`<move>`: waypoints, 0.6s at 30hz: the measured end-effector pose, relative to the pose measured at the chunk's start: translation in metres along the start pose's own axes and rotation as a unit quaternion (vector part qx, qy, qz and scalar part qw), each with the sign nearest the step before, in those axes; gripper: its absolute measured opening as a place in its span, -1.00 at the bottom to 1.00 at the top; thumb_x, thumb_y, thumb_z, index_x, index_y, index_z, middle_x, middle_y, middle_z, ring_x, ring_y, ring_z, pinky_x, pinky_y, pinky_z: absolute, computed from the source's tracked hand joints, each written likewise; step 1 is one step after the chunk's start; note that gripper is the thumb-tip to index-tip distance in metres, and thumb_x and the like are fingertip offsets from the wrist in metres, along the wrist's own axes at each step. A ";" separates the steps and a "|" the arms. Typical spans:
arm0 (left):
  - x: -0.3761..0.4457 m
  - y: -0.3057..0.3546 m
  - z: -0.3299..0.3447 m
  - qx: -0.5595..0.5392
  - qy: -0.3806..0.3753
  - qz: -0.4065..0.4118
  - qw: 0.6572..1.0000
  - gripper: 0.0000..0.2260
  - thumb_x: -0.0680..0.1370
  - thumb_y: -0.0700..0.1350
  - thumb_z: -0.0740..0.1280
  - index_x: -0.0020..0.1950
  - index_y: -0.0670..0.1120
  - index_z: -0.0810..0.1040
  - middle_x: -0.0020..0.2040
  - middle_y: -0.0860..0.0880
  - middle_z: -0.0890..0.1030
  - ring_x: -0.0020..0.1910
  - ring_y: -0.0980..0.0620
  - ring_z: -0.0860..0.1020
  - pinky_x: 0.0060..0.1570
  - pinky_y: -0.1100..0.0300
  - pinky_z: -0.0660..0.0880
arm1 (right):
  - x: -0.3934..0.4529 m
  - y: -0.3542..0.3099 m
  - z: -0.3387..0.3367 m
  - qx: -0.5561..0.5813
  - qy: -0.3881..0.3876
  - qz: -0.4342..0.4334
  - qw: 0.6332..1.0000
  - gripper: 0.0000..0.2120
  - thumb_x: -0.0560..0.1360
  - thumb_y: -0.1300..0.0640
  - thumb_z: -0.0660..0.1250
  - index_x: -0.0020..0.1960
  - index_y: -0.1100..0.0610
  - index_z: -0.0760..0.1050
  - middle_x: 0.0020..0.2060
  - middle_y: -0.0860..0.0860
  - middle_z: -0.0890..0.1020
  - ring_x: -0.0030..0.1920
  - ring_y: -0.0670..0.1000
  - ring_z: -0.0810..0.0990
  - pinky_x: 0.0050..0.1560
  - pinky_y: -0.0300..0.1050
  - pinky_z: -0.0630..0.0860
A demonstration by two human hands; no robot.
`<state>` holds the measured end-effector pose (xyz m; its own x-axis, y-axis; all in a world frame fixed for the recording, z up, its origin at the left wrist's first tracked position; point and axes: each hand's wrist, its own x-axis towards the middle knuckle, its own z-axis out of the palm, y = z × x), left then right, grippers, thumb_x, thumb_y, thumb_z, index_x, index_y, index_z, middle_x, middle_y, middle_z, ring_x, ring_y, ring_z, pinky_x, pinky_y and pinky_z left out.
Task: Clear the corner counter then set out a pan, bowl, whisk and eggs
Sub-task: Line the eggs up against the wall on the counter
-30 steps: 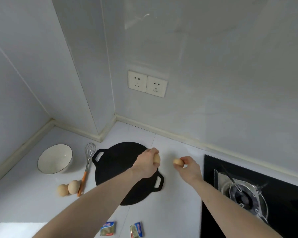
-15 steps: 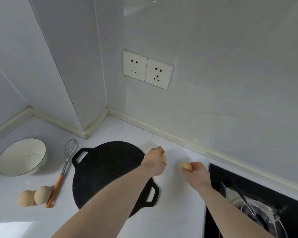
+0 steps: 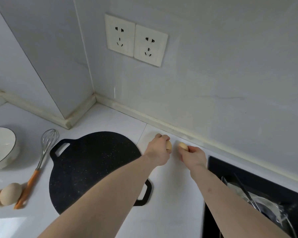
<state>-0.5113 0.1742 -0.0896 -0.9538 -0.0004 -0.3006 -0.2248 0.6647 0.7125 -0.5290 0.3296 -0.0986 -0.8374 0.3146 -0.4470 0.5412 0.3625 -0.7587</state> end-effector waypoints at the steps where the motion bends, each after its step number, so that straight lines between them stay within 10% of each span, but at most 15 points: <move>1: 0.001 0.002 0.000 0.000 0.004 -0.002 1.000 -0.50 0.57 -0.17 0.35 0.52 -0.07 0.37 0.38 -0.03 0.39 0.30 -0.14 0.48 0.31 0.08 0.45 | 0.001 -0.001 0.001 0.017 -0.005 0.006 1.000 -0.84 0.44 -0.03 0.50 -0.06 -0.03 0.56 -0.11 -0.06 0.68 -0.03 0.08 0.70 -0.08 -0.16 0.50; 18: 0.024 0.028 0.004 -0.049 0.031 -0.049 0.997 -0.49 0.56 -0.23 0.30 0.51 -0.04 0.38 0.46 -0.06 0.38 0.42 -0.11 0.42 0.41 0.15 0.36 | 0.017 -0.012 0.006 0.147 -0.016 0.061 0.987 -0.81 0.36 0.11 0.59 -0.17 -0.04 0.58 -0.06 -0.01 0.72 0.03 0.10 0.70 0.23 0.03 0.60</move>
<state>-0.5394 0.1959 -0.0787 -0.9356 -0.1098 -0.3355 -0.3341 0.5822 0.7412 -0.5507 0.3255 -0.0997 -0.7721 0.3097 -0.5550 0.5964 0.0515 -0.8010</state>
